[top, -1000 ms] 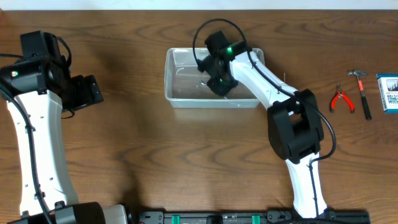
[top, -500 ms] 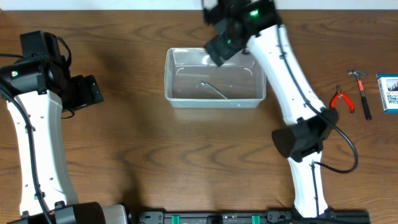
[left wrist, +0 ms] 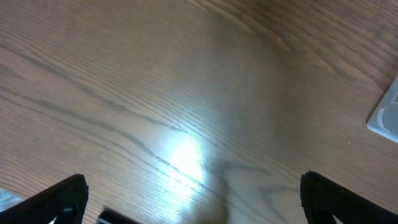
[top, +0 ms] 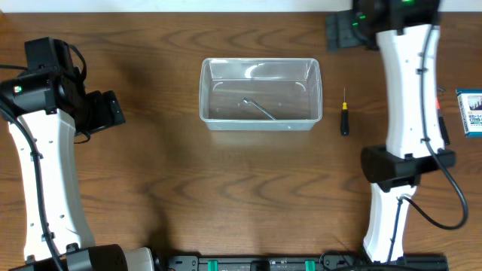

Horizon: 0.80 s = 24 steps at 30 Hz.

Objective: Pack container
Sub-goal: 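Move the right gripper over the yellow-black screwdriver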

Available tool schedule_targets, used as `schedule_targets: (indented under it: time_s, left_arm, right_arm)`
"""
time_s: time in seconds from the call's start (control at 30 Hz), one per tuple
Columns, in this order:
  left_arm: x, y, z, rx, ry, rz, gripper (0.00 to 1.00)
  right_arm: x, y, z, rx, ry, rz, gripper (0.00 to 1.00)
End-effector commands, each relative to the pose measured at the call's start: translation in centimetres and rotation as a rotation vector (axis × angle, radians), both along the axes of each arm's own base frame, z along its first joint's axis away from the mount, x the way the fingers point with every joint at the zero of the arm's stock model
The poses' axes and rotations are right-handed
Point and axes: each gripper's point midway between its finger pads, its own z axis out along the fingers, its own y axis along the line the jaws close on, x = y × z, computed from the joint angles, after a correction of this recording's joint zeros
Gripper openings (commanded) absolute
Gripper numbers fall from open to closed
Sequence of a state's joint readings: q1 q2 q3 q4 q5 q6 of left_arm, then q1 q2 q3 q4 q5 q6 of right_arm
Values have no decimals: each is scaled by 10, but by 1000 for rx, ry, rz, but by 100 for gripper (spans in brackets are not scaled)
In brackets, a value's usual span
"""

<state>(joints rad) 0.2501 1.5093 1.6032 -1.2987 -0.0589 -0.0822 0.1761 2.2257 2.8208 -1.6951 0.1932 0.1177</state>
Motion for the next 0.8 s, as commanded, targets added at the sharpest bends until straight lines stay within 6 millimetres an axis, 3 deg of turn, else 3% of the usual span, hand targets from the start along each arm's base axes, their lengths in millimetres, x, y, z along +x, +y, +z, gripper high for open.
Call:
schedule_targets:
  time_s: [0.0, 0.13, 0.4, 0.6, 0.77]
  left_arm:
    - [1, 2, 10, 8, -29, 10, 98]
    - [0, 2, 9, 7, -25, 10, 98]
    - [0, 2, 9, 7, -25, 10, 98]
    - [1, 2, 9, 7, -28, 10, 98]
    - [1, 2, 9, 7, -28, 10, 98]
  right_arm:
    - [-12, -4, 24, 116, -43, -30, 99]
    - [-25, -16, 8, 121, 36, -59, 99]
    - [-60, -49, -44, 130, 258, -206, 99]
    - [-74, -51, -85, 123, 396, -229, 99]
    - [-72, -33, -118, 215, 451, -185, 99]
